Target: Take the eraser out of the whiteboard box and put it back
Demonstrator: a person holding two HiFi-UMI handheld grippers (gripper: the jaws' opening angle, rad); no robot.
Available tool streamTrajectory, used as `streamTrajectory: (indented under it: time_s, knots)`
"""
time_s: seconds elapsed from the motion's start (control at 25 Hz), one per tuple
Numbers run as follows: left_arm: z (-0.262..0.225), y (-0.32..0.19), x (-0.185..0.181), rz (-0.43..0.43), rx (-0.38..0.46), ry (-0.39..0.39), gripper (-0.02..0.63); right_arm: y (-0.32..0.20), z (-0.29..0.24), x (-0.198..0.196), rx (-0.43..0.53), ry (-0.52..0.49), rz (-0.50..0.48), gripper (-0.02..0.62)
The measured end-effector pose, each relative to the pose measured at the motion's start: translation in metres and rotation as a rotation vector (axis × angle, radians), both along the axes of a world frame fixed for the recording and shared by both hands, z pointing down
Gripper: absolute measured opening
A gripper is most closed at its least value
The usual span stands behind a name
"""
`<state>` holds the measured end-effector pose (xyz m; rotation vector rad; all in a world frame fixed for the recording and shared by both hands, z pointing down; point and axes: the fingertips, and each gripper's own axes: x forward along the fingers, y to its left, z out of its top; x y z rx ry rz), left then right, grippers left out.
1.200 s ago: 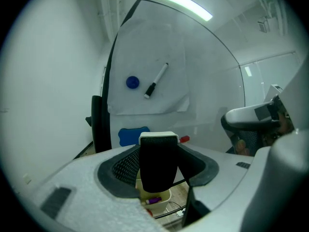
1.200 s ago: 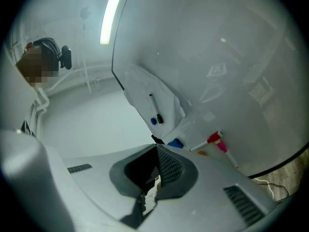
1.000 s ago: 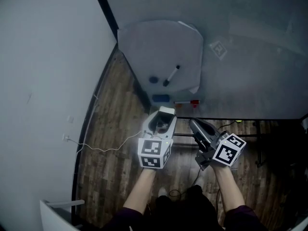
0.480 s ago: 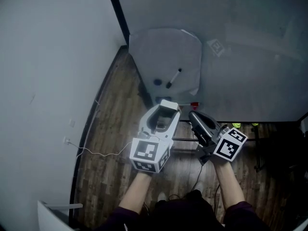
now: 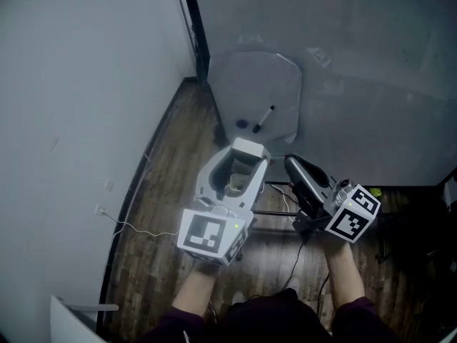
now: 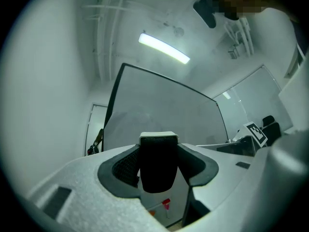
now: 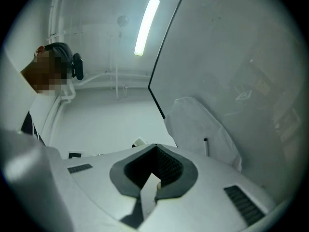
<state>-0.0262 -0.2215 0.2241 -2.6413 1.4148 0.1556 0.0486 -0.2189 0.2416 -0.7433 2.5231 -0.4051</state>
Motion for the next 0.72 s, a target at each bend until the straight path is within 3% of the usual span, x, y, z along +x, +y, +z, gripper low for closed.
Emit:
streamTrajectory:
  time_s: [0.32,0.72]
  knots:
    - [-0.030,0.030,-0.014,0.013,0.069,0.040,0.222,0.030,-0.029,-0.014,0.070,0.006,-0.015,0.003]
    - [-0.032,0.051,-0.020,0.024,0.086,0.056,0.222,0.053,-0.029,-0.018,0.070,0.013,-0.002,0.003]
